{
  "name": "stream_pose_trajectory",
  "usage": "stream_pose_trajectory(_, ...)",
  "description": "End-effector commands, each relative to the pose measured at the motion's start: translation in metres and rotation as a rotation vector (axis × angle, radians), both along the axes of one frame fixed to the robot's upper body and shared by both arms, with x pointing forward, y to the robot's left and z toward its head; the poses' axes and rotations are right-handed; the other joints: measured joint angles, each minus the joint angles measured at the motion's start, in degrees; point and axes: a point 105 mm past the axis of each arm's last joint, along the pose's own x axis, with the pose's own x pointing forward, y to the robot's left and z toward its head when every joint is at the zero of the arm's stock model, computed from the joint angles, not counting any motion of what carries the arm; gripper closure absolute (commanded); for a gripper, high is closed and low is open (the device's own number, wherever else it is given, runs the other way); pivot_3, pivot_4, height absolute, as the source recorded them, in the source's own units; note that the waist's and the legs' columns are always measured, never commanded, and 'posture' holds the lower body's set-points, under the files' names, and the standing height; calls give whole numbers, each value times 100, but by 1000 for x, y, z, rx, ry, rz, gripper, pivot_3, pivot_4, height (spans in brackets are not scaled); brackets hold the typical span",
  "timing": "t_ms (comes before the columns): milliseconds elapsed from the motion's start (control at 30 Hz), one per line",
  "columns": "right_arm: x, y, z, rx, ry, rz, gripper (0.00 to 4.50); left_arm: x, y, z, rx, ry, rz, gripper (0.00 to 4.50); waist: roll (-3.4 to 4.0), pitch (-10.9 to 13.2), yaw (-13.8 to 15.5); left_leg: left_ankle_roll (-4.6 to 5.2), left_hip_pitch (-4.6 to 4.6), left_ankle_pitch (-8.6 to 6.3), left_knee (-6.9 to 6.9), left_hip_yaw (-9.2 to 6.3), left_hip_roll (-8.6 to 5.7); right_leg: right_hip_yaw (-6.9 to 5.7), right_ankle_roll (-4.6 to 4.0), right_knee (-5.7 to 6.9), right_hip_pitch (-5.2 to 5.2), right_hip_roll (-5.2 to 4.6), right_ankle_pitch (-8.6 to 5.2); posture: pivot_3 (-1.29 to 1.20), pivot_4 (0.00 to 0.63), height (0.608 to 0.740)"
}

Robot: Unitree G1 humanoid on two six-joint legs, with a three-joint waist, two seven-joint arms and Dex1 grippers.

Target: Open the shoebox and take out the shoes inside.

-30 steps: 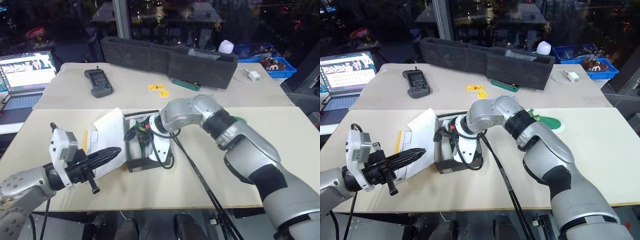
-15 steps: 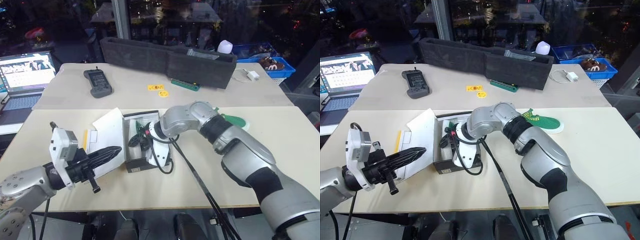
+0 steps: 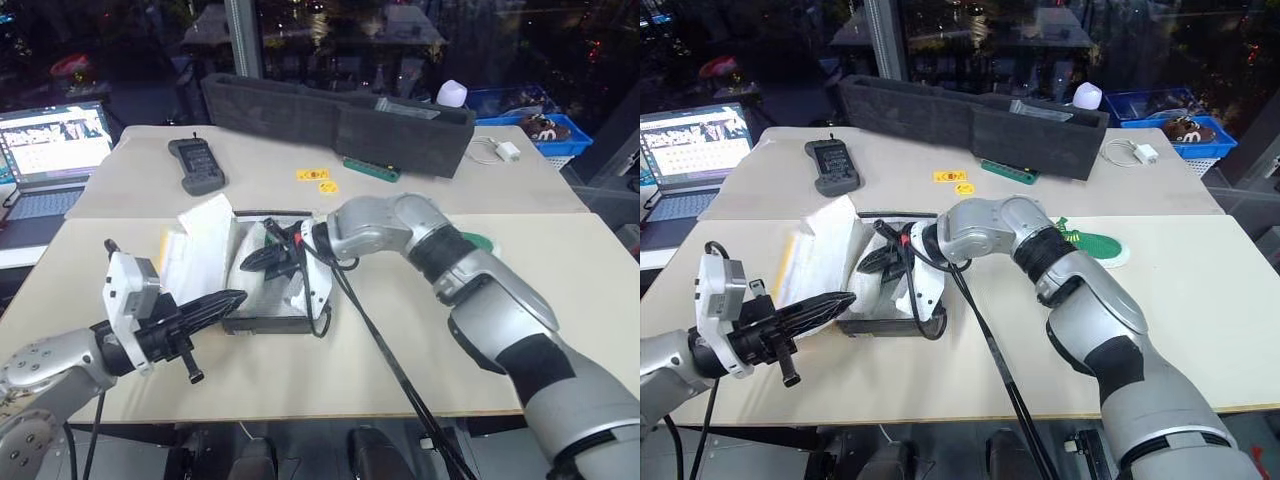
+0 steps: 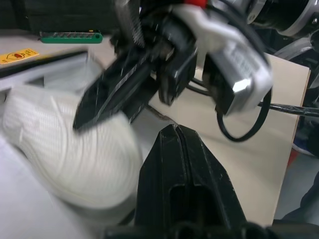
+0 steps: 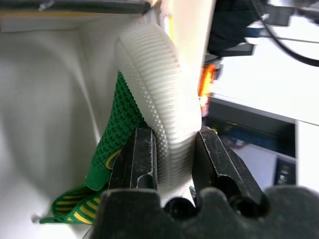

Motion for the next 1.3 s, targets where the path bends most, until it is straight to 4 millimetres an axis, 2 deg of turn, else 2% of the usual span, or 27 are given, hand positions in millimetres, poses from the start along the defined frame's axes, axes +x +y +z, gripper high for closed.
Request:
stream_pose_trajectory(33,-9,1,35,125,-26,56,3926,-1,-2,4,12,-18,-16,4500,0,0,-4,0,0,0,0,0,0,0,0,0,0,0,0,0,150,715)
stream_pose_trajectory(367,-4,-7,28,156,126,4,3926,0,-2,4,14,-19,-20,4500,0,0,-9,0,2,0,1,0,0,1,0,1,3,0,0,0,150,715)
stream_pose_trajectory(567,-4,-1,24,177,409,-50,3926,1,-2,4,11,-18,-19,4500,-1,-1,-19,1,6,0,2,-1,1,0,0,2,9,1,1,0,150,715)
stream_pose_trajectory(633,1,4,36,241,519,-80,3926,1,-2,4,10,-17,-20,4500,0,0,-32,1,11,0,2,-1,1,1,-1,2,12,2,1,0,150,715)
stream_pose_trajectory(733,5,0,53,281,543,-97,3926,0,-3,4,9,-16,-21,4500,1,0,-9,1,10,1,3,-5,3,-1,-2,5,10,5,2,0,150,715)
stream_pose_trajectory(800,8,-7,74,348,571,-114,3926,0,-3,3,9,-12,-22,4500,1,1,26,1,7,1,4,-6,2,-3,-1,3,11,4,2,0,150,715)
stream_pose_trajectory(933,16,-25,102,466,636,-161,3926,1,-5,2,5,-8,-26,4500,2,1,36,1,0,1,11,-5,1,-5,2,-2,10,2,2,0,150,715)
stream_pose_trajectory(1000,22,-36,120,572,712,-188,3926,1,-6,1,2,-5,-33,4500,2,1,24,1,1,1,8,-5,1,-5,2,-2,10,3,2,0,150,715)
stream_pose_trajectory(1133,36,-55,141,742,887,-271,3926,3,-8,1,1,-3,-44,4500,2,1,-9,1,1,1,7,-4,2,-3,1,2,6,5,2,0,150,715)
stream_pose_trajectory(1200,59,-78,151,941,1072,-378,3926,3,-9,0,1,-1,-49,4500,2,1,1,1,2,1,7,-4,2,-3,1,3,6,6,2,0,150,715)
stream_pose_trajectory(1300,81,-113,145,1159,1276,-523,3926,5,-9,-1,1,2,-51,4500,0,0,33,1,-1,1,10,-4,1,-3,1,2,7,4,3,0,150,715)
